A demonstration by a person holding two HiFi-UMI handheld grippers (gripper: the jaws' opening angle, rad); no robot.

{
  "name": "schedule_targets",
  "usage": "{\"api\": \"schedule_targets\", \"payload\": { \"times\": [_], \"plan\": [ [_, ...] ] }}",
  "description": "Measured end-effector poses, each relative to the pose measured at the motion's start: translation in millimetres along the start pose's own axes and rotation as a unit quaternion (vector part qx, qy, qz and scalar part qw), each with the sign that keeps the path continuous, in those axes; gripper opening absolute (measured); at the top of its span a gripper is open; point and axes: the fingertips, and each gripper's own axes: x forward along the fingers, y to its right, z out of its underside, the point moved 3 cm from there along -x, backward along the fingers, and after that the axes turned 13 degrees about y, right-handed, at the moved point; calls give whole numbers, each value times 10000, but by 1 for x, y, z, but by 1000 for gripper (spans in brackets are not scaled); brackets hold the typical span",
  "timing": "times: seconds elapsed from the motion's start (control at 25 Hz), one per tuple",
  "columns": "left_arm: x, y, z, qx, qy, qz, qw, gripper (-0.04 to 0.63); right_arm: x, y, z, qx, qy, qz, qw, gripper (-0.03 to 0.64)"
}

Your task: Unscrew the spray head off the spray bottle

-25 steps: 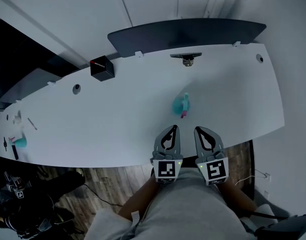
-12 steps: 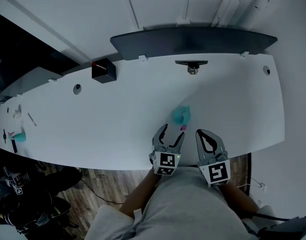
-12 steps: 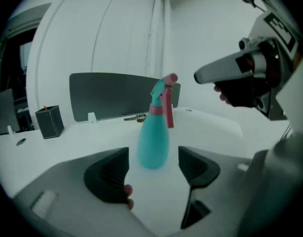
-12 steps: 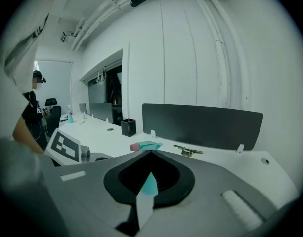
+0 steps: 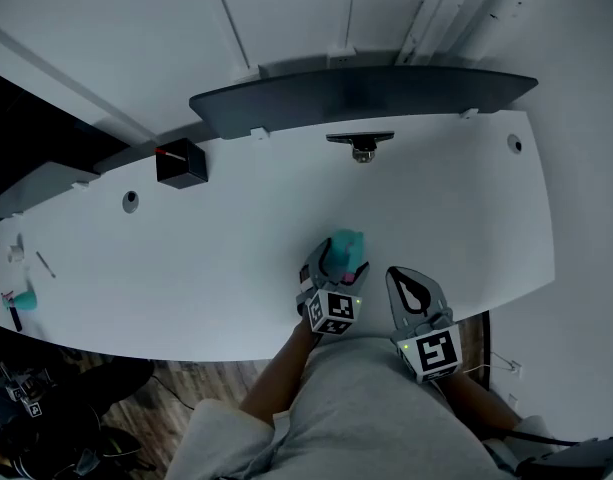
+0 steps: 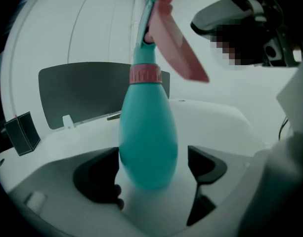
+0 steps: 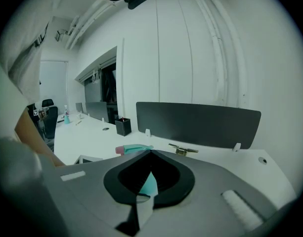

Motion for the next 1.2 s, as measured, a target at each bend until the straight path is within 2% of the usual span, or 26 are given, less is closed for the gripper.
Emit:
{"api": "schedule_targets", "payload": {
  "times": [0.08, 0.12, 0.28, 0.36, 0.4, 0.48, 0.52, 0.56, 0.6, 0.68, 0.88, 1.0, 1.04, 1.2],
  "plan": [
    [7, -2, 1, 153, 3, -81, 9999, 419, 5, 2, -2, -42, -11, -52, 10000, 0],
    [9, -3, 1, 211, 18, -107, 9997, 391, 8, 3, -3, -125, 5, -100, 9999, 0],
    [11, -3, 0, 233, 108, -66, 9996, 377, 13, -1, -1, -151, -78, -184, 9997, 0],
    [11, -3, 0, 244, 104, -63, 9996, 377, 14, -2, 2, 205, -286, -215, 9992, 0],
    [11, -3, 1, 260, 98, -75, 9996, 376, 15, -3, 4, 605, -454, -243, 9968, 0],
    [11, -2, 1, 318, 85, -125, 9994, 376, 18, -1, 4, 1769, -784, -298, 9806, 2],
    [11, -1, 1, 359, 78, -162, 9992, 376, 21, 0, 4, 2420, -946, -344, 9651, 5],
    [11, 0, 1, 405, 70, -204, 9989, 376, 24, 0, 4, 2997, -1123, -407, 9465, 148],
    [11, 1, 1, 456, 61, -248, 9986, 376, 28, 0, 4, 3424, -1306, -443, 9294, 255],
    [11, 3, 1, 575, 49, -327, 9978, 374, 35, 5, 6, 3814, -1634, -347, 9092, 261],
    [13, 5, -2, 758, -19, -399, 9963, 374, 43, 1, 14, 3904, -2421, -161, 8881, 251],
    [14, 6, -3, 900, -88, -405, 9951, 374, 44, -3, 21, 3907, -2701, -102, 8800, 170],
    [14, 6, -3, 913, -111, -404, 9949, 374, 46, -3, 21, 3912, -2716, -79, 8793, 150],
    [15, 6, -3, 834, -173, -447, 9954, 374, 50, 0, 18, 3632, -2855, -164, 8867, 143]
  ]
}}
